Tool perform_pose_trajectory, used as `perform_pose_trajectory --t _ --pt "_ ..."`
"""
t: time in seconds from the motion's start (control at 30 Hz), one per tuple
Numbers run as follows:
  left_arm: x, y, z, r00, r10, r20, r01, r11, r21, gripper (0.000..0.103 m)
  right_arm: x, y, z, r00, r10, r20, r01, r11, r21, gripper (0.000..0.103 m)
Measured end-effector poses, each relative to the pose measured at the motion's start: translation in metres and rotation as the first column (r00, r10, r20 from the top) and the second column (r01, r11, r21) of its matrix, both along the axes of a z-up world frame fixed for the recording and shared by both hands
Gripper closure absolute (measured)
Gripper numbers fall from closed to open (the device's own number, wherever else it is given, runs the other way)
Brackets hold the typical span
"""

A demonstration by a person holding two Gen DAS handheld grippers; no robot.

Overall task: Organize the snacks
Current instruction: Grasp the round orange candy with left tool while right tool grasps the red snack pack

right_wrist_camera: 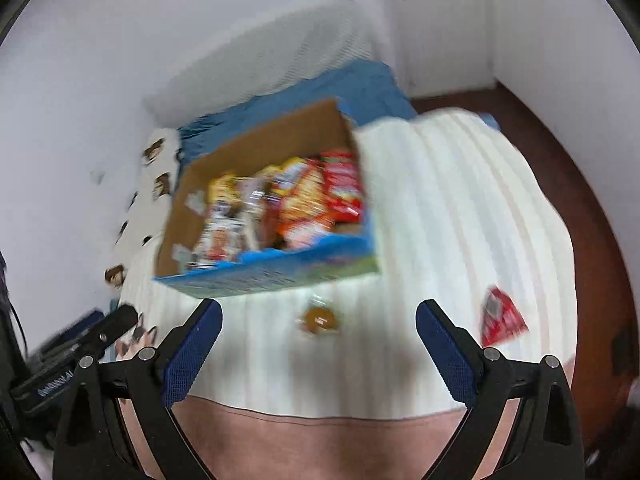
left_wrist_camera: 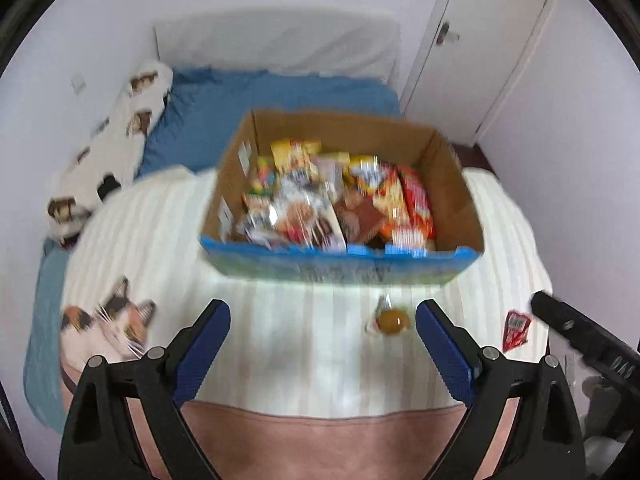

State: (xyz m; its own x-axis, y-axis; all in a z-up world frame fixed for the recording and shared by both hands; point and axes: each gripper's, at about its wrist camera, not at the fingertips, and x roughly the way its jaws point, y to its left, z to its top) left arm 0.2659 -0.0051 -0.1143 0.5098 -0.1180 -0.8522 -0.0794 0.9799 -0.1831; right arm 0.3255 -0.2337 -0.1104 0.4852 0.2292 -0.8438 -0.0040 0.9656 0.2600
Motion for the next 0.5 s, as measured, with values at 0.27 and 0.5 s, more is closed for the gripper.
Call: perform_pose_trajectory --t 0.27,0.5 --pt "0.034 -0.052 -0.081 0.979 -0.067 -0.190 0.065 0.998 -0.013 0.008 0.011 -0.098 -0.059 0.978 -0.174 -0.118 0.173 0.985 -0.016 0.031" --pt "0.064 -0.082 -0.136 0.945 -0.118 -0.306 0.100 0.992 -0.075 0.008 0.039 -0.153 -0.116 0.937 -0.246 -0.248 0.230 0.969 -0.094 0.026"
